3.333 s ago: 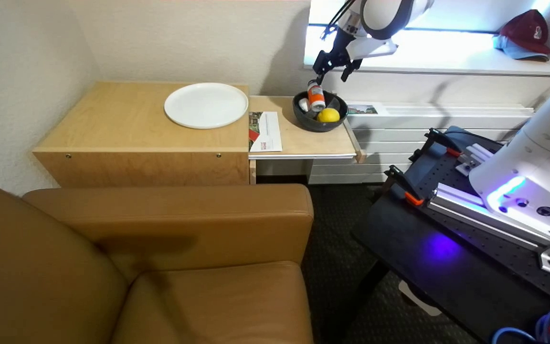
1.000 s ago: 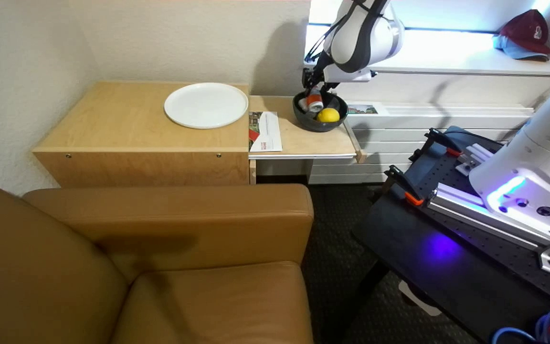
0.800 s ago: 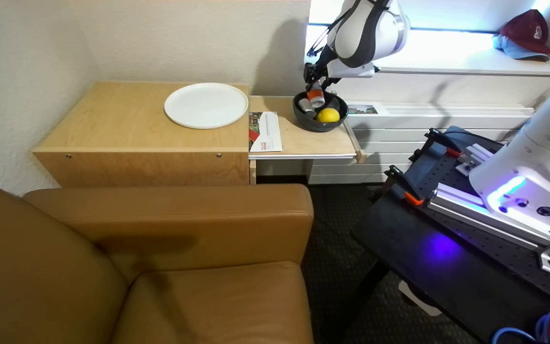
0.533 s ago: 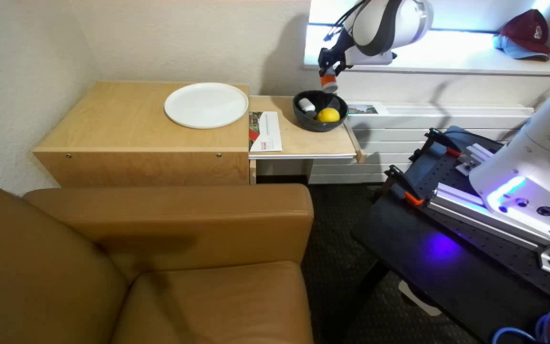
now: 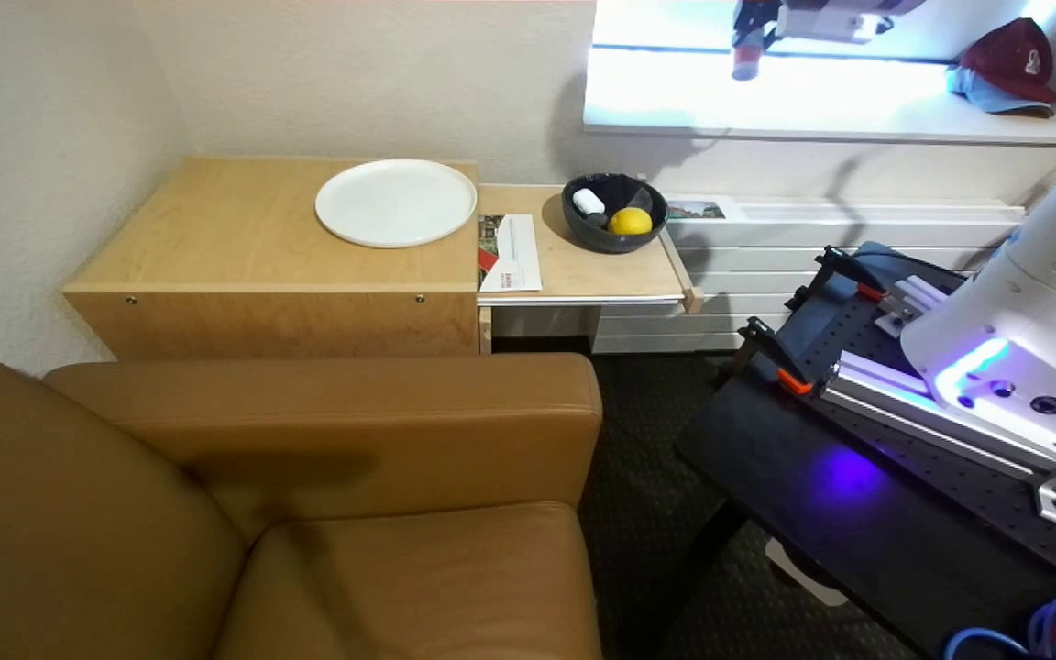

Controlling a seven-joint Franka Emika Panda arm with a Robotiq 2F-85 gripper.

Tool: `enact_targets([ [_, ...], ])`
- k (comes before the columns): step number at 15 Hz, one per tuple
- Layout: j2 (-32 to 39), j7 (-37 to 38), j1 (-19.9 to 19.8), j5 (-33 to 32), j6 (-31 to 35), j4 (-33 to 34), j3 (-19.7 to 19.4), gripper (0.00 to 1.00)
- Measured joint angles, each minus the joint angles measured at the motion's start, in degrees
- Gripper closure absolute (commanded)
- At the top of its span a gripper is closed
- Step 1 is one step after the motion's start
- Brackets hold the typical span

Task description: Move the bottle from the bowl to the windowsill then put the lemon on the plate

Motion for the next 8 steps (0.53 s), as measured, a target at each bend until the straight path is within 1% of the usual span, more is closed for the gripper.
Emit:
enact_targets([
  [2,-2.1,-0.6,-0.3,0.3,-0.2,3.3,-4.4,0.71],
  [3,-2.5,0.5,-0.4,1.1,-1.0,4.7,-5.3,0.46],
  [5,-2.8,4.4,-0.4,1.3,-2.5,4.0,-4.8,0.46],
  [8,-2.7,6.3,-0.1,1.3,-2.5,2.8,-4.0,0.46],
])
